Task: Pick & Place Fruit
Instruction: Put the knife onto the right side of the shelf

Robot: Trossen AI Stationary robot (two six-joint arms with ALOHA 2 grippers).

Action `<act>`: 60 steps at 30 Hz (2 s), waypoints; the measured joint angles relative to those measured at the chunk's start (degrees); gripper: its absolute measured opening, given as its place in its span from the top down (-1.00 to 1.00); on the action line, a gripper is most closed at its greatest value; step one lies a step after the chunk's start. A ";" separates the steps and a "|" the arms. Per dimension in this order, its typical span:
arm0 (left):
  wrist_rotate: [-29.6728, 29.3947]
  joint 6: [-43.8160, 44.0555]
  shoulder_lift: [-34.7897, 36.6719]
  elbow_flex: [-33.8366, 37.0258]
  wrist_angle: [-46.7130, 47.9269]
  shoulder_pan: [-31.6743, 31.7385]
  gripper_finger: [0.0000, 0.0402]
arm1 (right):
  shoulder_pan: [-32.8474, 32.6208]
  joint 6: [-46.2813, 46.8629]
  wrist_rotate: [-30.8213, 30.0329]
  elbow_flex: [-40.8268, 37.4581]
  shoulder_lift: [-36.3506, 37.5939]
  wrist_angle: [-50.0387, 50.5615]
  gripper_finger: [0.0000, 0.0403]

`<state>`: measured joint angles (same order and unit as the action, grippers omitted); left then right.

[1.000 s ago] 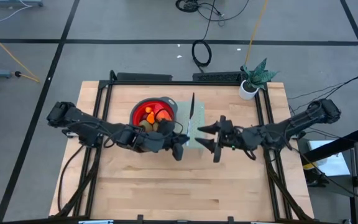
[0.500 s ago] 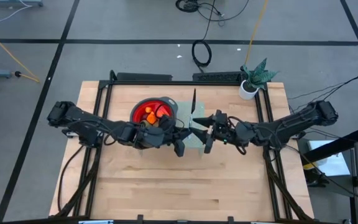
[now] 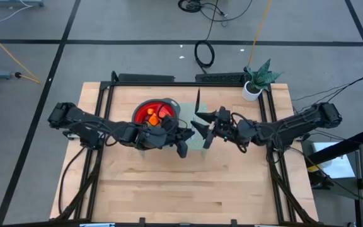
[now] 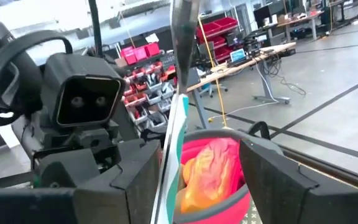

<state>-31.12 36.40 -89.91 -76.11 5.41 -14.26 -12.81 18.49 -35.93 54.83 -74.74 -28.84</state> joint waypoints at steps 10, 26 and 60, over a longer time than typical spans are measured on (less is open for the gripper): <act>-0.45 0.05 0.00 -2.37 4.34 0.74 0.87 | 0.47 -1.06 -0.06 0.02 -0.02 -2.76 0.18; 0.07 0.36 -0.02 -2.37 4.30 1.11 0.87 | 0.90 -0.68 4.07 0.02 -0.35 -4.32 0.86; 2.87 1.41 0.00 -2.44 4.36 0.71 0.21 | 0.69 1.87 3.18 0.02 -0.39 -1.32 0.95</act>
<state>-28.25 37.80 -89.91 -78.54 9.77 -13.55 -12.12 20.36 -32.75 54.85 -75.13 -30.16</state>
